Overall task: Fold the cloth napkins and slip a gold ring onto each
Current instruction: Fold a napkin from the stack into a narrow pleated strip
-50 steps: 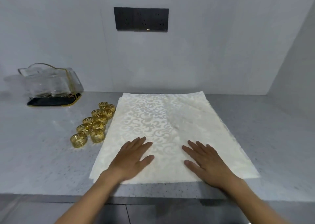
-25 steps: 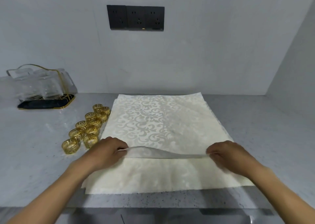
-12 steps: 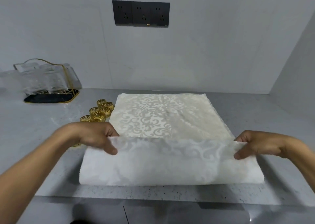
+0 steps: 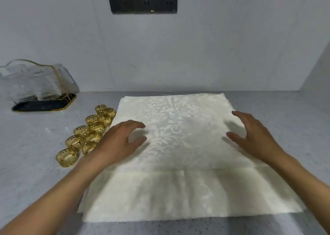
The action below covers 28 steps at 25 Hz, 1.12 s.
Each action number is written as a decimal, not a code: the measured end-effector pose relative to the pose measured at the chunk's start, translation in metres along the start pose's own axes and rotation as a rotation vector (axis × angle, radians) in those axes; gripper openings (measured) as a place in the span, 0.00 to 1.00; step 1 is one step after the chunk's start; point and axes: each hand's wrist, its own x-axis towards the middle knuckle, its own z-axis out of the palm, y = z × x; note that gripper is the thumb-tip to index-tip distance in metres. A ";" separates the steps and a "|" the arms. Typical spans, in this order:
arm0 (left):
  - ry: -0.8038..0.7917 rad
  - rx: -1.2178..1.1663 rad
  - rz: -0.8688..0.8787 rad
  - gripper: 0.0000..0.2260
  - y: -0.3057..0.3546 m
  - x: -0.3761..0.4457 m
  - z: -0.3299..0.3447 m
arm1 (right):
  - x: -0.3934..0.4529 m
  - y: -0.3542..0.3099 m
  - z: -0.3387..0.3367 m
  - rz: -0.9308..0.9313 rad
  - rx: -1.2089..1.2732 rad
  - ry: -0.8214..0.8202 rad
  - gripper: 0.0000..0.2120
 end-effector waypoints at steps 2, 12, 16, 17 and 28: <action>-0.208 -0.002 0.134 0.29 0.021 -0.030 0.012 | -0.037 -0.007 0.013 -0.241 -0.039 -0.128 0.31; -0.341 0.081 0.164 0.38 0.051 -0.076 0.015 | -0.091 -0.024 0.002 -0.427 0.018 -0.206 0.28; -0.332 0.213 0.044 0.23 0.024 -0.023 0.012 | -0.043 -0.028 0.004 -0.271 -0.099 -0.213 0.13; -0.334 0.249 0.016 0.17 0.018 -0.004 0.012 | -0.023 -0.028 0.005 -0.237 -0.164 -0.195 0.12; -0.439 0.317 -0.228 0.02 -0.074 0.083 0.005 | 0.085 0.000 0.013 -0.030 -0.191 -0.391 0.06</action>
